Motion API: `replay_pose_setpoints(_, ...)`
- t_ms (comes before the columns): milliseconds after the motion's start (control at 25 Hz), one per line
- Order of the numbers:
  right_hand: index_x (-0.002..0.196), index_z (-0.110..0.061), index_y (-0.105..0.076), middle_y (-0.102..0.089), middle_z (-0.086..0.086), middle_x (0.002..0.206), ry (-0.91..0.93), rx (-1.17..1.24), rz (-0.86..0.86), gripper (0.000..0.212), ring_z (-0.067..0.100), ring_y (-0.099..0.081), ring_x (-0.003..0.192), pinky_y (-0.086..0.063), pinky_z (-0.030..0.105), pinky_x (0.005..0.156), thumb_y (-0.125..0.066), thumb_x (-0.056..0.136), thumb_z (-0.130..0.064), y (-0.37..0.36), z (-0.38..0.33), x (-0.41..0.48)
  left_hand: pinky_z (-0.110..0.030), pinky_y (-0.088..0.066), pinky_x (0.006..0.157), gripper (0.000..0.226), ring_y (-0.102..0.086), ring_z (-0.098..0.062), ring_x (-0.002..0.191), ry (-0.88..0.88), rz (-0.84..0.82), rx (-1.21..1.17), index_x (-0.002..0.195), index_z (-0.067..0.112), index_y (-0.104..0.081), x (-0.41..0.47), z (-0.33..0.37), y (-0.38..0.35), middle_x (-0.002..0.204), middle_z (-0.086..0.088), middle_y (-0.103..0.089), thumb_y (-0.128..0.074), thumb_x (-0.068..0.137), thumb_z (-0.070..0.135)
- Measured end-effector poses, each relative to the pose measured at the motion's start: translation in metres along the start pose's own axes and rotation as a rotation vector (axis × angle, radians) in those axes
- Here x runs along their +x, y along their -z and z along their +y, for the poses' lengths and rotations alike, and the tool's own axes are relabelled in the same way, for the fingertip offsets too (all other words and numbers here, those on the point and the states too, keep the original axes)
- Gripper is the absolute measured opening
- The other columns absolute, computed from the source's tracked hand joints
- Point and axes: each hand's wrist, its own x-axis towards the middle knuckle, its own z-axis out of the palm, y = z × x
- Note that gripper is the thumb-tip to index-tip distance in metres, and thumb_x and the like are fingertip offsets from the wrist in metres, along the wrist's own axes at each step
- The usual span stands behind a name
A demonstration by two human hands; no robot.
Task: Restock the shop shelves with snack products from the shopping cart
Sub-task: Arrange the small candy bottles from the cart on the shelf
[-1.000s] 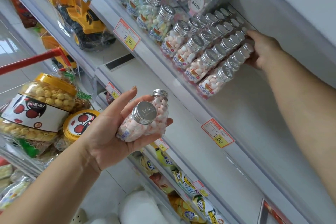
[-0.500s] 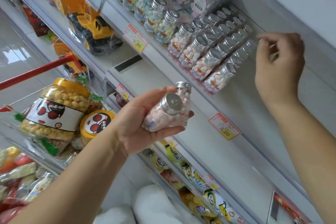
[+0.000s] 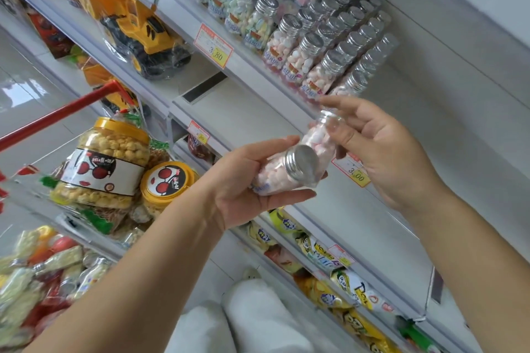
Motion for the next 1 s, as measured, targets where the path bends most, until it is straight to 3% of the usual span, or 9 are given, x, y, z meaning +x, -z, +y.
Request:
replay_pose_setpoints(200, 0.131, -0.013, -0.050, -0.067, 0.006, 0.123, -0.031, 0.252, -0.085, 0.044, 0.018, -0.062, 0.114, -0.049, 0.027, 0.094, -0.054, 0.087, -0.013, 0.014, -0.001, -0.011, -0.029, -0.061, 0.063, 0.043, -0.072, -0.028, 0.101, 0.037, 0.026, -0.034, 0.117, 0.007, -0.067, 0.004, -0.007, -0.002, 0.116, -0.014, -0.073, -0.066, 0.077, 0.024)
replay_pose_setpoints(320, 0.127, -0.015, -0.057, -0.069, 0.006, 0.119, -0.121, 0.259, 0.030, 0.055, 0.020, -0.065, 0.107, -0.054, 0.030, 0.088, -0.065, 0.076, -0.032, 0.015, 0.004, -0.018, -0.029, -0.058, 0.071, 0.047, -0.069, -0.027, 0.108, -0.102, 0.091, -0.001, 0.118, 0.018, -0.067, 0.014, -0.013, -0.006, 0.115, -0.006, -0.074, -0.068, 0.071, 0.013)
replay_pose_setpoints(400, 0.120, -0.018, -0.063, -0.072, 0.005, 0.106, -0.142, 0.223, 0.121, 0.053, 0.022, -0.068, 0.096, -0.057, 0.032, 0.077, -0.069, 0.071, -0.036, 0.016, 0.008, -0.022, -0.025, -0.057, 0.062, 0.048, -0.072, -0.018, 0.079, -0.174, 0.126, 0.009, 0.115, 0.021, -0.068, 0.018, -0.016, -0.013, 0.104, -0.004, -0.076, -0.068, 0.069, 0.008)
replay_pose_setpoints(480, 0.115, -0.019, -0.064, -0.072, 0.004, 0.098, -0.130, 0.218, 0.147, 0.044, 0.022, -0.069, 0.091, -0.059, 0.034, 0.074, -0.067, 0.073, -0.031, 0.020, 0.010, -0.024, -0.022, -0.056, 0.056, 0.046, -0.070, -0.015, 0.067, -0.202, 0.142, 0.008, 0.111, 0.021, -0.069, 0.020, -0.020, -0.019, 0.099, -0.004, -0.076, -0.069, 0.068, 0.007)
replay_pose_setpoints(560, 0.113, -0.018, -0.061, -0.073, 0.001, 0.097, -0.101, 0.241, 0.160, 0.043, 0.018, -0.070, 0.090, -0.059, 0.033, 0.078, -0.067, 0.072, -0.030, 0.028, 0.011, -0.026, -0.023, -0.058, 0.059, 0.043, -0.072, -0.019, 0.083, -0.184, 0.161, -0.010, 0.112, 0.021, -0.070, 0.024, -0.022, -0.022, 0.102, -0.003, -0.077, -0.071, 0.070, 0.014)
replay_pose_setpoints(680, 0.114, -0.017, -0.054, -0.069, 0.009, 0.114, -0.028, 0.199, 0.192, 0.037, 0.019, -0.067, 0.101, -0.057, 0.032, 0.087, -0.065, 0.079, -0.025, 0.048, 0.014, -0.024, -0.028, -0.058, 0.075, 0.036, -0.065, -0.028, 0.119, -0.127, 0.194, -0.031, 0.114, 0.019, -0.070, 0.030, -0.023, -0.020, 0.113, -0.005, -0.075, -0.069, 0.078, 0.022)
replay_pose_setpoints(760, 0.115, -0.022, -0.051, -0.064, 0.012, 0.123, 0.029, -0.006, 0.247, 0.024, 0.018, -0.064, 0.109, -0.053, 0.031, 0.094, -0.054, 0.094, -0.010, 0.070, 0.021, -0.018, -0.029, -0.059, 0.076, 0.028, -0.063, -0.028, 0.121, -0.100, 0.222, -0.072, 0.107, 0.016, -0.071, 0.034, -0.023, -0.018, 0.114, -0.009, -0.074, -0.069, 0.080, 0.021)
replay_pose_setpoints(840, 0.116, -0.028, -0.049, -0.060, 0.010, 0.128, 0.053, -0.209, 0.323, 0.030, 0.012, -0.061, 0.110, -0.051, 0.030, 0.098, -0.048, 0.100, -0.003, 0.096, 0.031, -0.003, -0.030, -0.059, 0.075, 0.020, -0.063, -0.029, 0.121, -0.081, 0.233, -0.153, 0.091, 0.010, -0.076, 0.037, -0.021, -0.016, 0.117, -0.015, -0.072, -0.072, 0.073, 0.018)
replay_pose_setpoints(1000, 0.133, -0.010, -0.044, -0.054, 0.014, 0.133, -0.028, -0.378, 0.401, 0.034, 0.014, -0.058, 0.108, -0.053, 0.020, 0.088, -0.045, 0.101, -0.001, 0.132, 0.051, 0.041, -0.031, -0.058, 0.082, 0.013, -0.062, -0.027, 0.122, -0.075, 0.227, -0.201, 0.067, 0.008, -0.079, 0.040, -0.017, -0.010, 0.117, -0.015, -0.071, -0.072, 0.063, 0.018)
